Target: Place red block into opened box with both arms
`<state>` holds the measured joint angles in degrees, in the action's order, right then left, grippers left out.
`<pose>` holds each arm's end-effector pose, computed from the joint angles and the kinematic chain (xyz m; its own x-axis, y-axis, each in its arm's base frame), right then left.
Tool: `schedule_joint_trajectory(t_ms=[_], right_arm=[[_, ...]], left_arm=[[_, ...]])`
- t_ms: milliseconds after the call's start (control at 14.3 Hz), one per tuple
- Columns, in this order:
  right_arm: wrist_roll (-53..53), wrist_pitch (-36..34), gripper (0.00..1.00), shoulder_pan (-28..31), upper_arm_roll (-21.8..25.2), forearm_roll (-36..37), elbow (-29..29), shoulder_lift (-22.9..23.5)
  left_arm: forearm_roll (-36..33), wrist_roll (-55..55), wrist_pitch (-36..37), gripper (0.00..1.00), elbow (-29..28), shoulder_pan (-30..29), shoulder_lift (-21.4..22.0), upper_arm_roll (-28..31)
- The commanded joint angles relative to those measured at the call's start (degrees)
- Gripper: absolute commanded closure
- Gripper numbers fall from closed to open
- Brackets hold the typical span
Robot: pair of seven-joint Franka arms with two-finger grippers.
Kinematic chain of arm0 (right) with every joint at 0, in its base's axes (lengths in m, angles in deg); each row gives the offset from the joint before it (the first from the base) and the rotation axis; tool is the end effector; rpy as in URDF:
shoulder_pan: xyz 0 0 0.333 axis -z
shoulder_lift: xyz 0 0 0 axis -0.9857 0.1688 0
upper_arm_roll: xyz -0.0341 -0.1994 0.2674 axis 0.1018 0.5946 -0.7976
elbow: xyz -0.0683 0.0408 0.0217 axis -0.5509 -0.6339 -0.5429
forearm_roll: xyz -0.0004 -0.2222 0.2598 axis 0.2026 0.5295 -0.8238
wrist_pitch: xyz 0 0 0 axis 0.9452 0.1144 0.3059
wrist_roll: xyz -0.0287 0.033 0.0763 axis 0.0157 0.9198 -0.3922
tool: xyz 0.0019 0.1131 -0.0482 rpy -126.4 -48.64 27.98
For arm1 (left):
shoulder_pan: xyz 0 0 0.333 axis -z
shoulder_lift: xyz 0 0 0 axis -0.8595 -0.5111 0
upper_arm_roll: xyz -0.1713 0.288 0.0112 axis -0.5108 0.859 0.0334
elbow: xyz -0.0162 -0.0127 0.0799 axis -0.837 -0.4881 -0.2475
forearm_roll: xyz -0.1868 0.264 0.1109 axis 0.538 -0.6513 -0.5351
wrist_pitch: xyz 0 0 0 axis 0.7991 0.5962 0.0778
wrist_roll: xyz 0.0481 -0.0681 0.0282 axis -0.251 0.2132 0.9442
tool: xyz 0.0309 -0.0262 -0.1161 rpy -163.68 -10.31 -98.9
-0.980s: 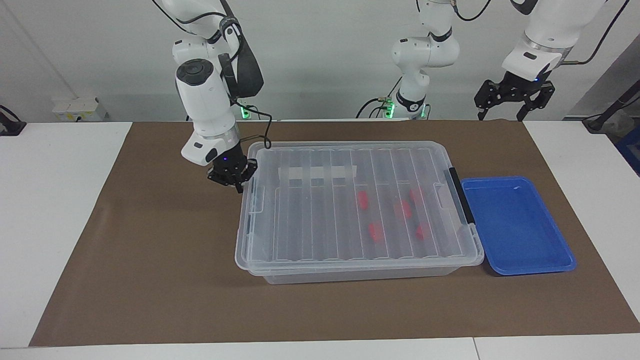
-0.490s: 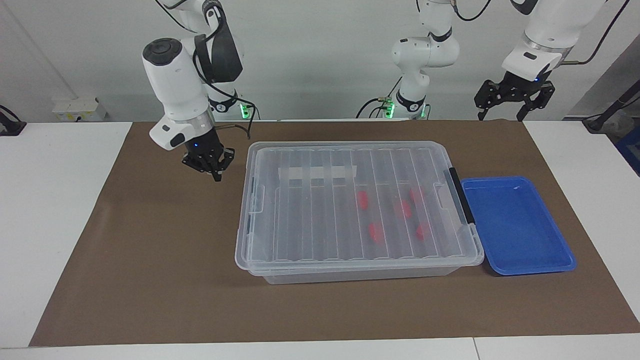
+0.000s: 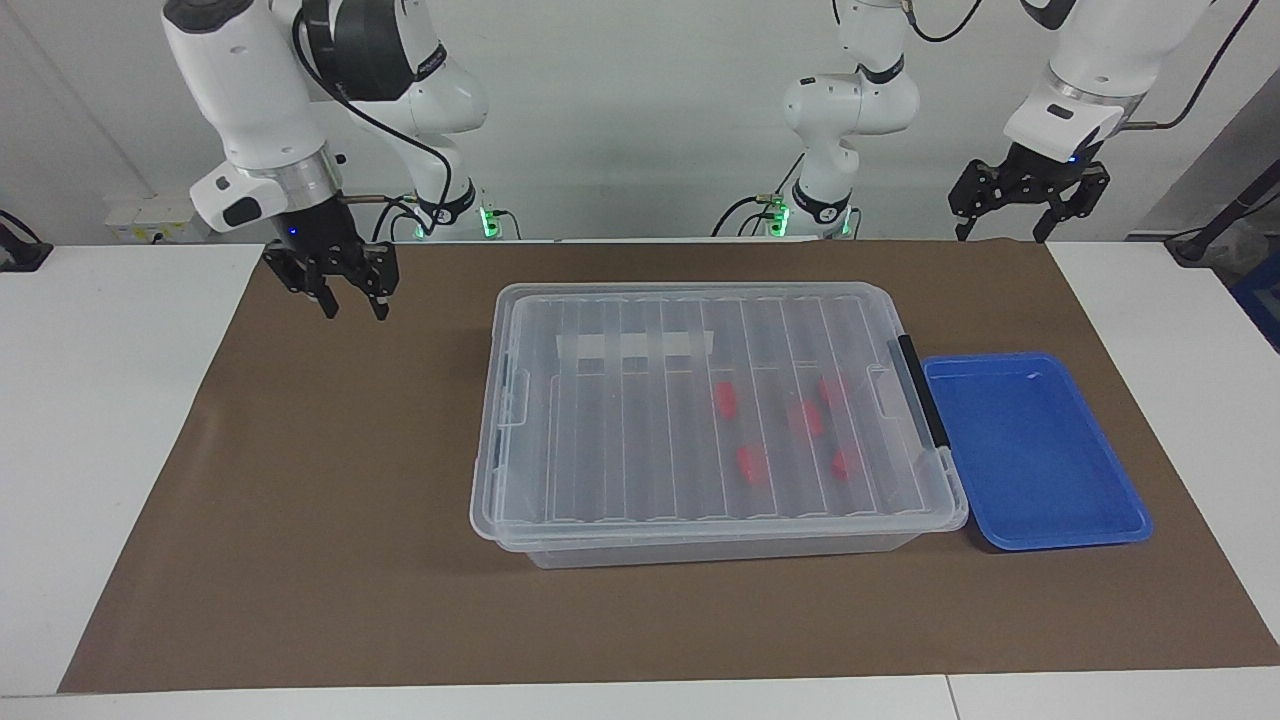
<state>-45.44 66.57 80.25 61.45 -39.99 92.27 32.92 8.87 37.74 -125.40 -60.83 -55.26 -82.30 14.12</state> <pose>0.4973 0.0236 0.6147 0.9860 -0.1123 0.1230 -0.1125 -0.9936 -0.0058 0.4618 -0.0277 0.6542 0.9857 -0.1686 -0.0051 -0.1687 -0.9844 -0.0503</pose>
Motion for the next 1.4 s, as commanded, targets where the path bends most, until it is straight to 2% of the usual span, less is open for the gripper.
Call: schedule_joint_trajectory(t_ms=[0, 210, 350, 560, 840, 980, 1330], right_arm=[[0.89, -7.39, 0.0, 1.34, -0.73, 1.5, -10.17, 3.39], [1.06, -15.39, 0.0, 1.26, -0.73, 1.15, -17.92, 6.64], [0.54, -16.28, 0.0, 1.61, -0.73, 0.44, -16.27, 5.6], [-0.34, -15.68, 0.0, 1.7, -0.73, 0.36, -10.83, 2.7], [-0.6, -13.49, 0.0, 1.7, -0.82, -0.34, -7.75, 1.55], [-1.48, -11.28, 0.0, 1.7, -0.73, -1.05, -7.56, 1.46], [-1.92, -11.72, 0.0, 1.61, -0.82, -1.05, -7.39, 1.37]], left_arm=[[0.59, -0.05, 1.07, 0.0, 0.0, -0.04, 0.63, 0.12], [0.59, -0.05, 1.07, 0.0, 0.0, -0.04, 0.63, 0.12], [0.59, -0.05, 1.07, 0.0, 0.0, -0.04, 0.63, 0.12], [0.59, -0.05, 1.07, 0.0, 0.0, -0.04, 0.63, 0.12], [0.59, -0.05, 1.07, 0.0, 0.0, -0.04, 0.63, 0.12], [0.67, -0.13, 1.07, 0.0, 0.0, -0.04, 0.63, 0.12], [0.59, -0.05, 1.07, 0.0, 0.0, -0.04, 0.63, 0.12]])
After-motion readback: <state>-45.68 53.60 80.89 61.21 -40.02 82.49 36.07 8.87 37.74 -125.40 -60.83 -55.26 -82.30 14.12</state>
